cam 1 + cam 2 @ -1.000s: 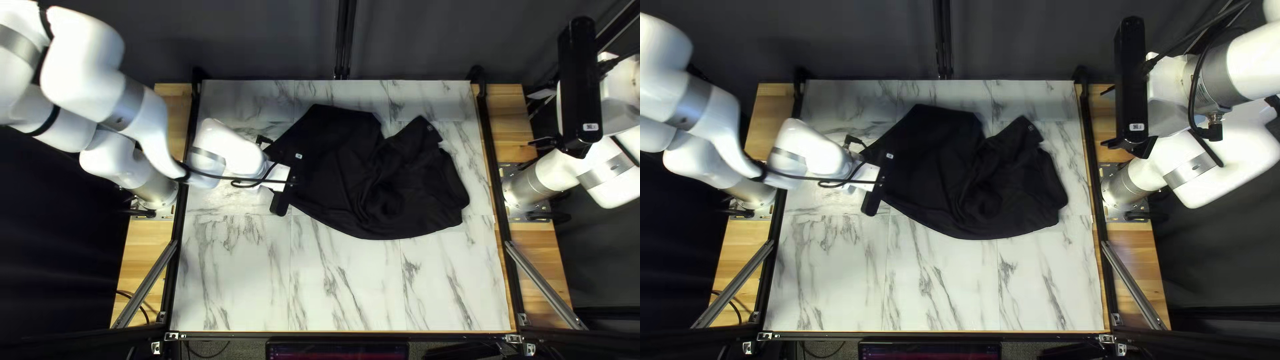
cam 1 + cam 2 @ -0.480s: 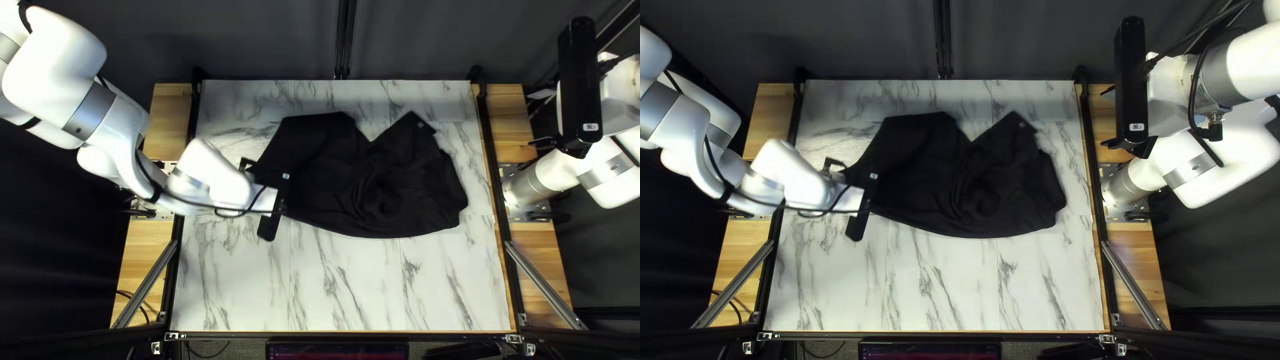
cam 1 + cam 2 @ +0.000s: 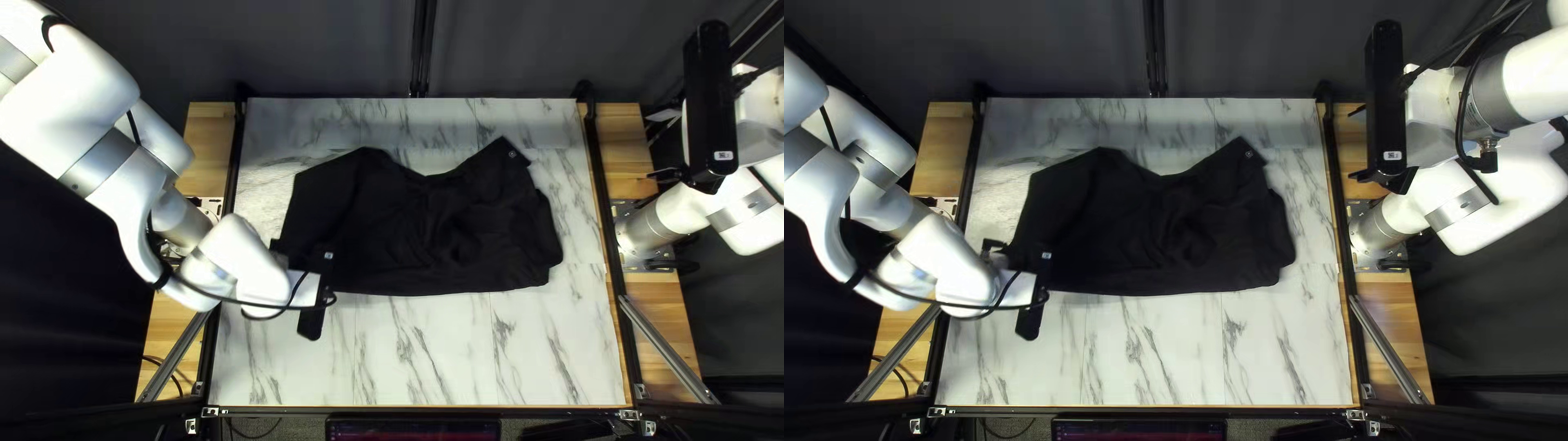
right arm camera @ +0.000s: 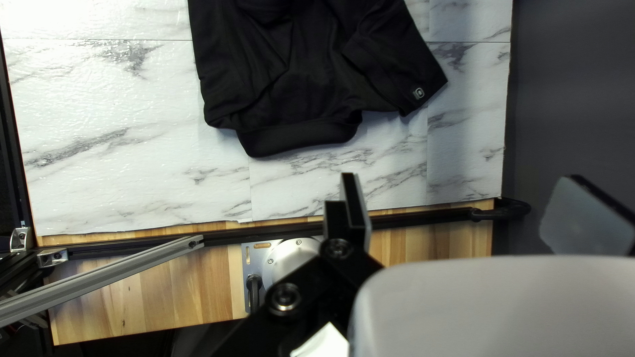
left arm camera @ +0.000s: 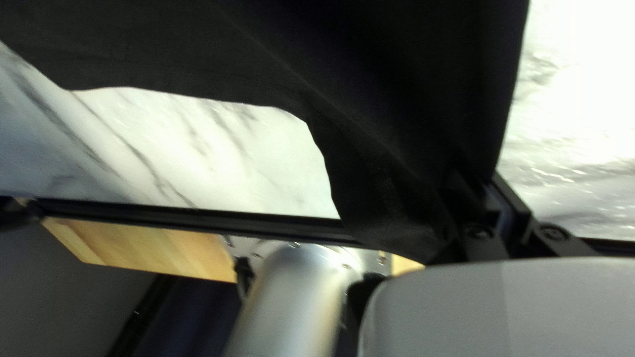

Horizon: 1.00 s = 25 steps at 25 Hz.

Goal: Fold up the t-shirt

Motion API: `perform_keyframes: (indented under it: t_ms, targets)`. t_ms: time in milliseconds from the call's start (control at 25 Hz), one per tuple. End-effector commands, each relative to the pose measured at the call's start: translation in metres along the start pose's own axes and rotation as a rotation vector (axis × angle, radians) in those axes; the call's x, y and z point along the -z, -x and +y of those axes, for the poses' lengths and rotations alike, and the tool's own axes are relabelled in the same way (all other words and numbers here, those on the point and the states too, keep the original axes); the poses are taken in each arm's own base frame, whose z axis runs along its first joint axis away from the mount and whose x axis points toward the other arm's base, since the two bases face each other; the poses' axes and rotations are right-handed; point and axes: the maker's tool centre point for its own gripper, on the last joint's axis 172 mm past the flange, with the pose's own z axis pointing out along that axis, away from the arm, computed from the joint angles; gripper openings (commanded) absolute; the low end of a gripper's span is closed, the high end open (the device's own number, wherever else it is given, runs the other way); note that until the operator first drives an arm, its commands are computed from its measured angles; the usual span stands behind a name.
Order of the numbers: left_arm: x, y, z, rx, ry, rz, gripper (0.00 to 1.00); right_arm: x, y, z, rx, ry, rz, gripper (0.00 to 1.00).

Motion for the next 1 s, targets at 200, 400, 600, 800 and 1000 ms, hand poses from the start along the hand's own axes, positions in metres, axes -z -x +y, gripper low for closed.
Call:
perform_keyframes:
  t_ms: [200,400,600,800,1000]
  targets:
    - [0.046,-0.006,-0.017,-0.050,0.020,0.045,1.00,0.000,0.000,0.000,0.000,0.000,0.000,1.00]
    - [0.068,-0.014,-0.072,-0.046,0.015,0.094,1.00,0.000,0.000,0.000,0.000,0.000,0.000,1.00]
    - [0.039,-0.049,-0.146,-0.062,-0.001,0.115,1.00,0.000,0.000,0.000,0.000,0.000,0.000,1.00]
    - [-0.016,-0.055,-0.203,-0.046,0.019,0.113,1.00,0.000,0.000,0.000,0.000,0.000,0.000,1.00]
    - [-0.050,-0.063,-0.235,-0.068,0.111,0.141,1.00,0.000,0.000,0.000,0.000,0.000,0.000,1.00]
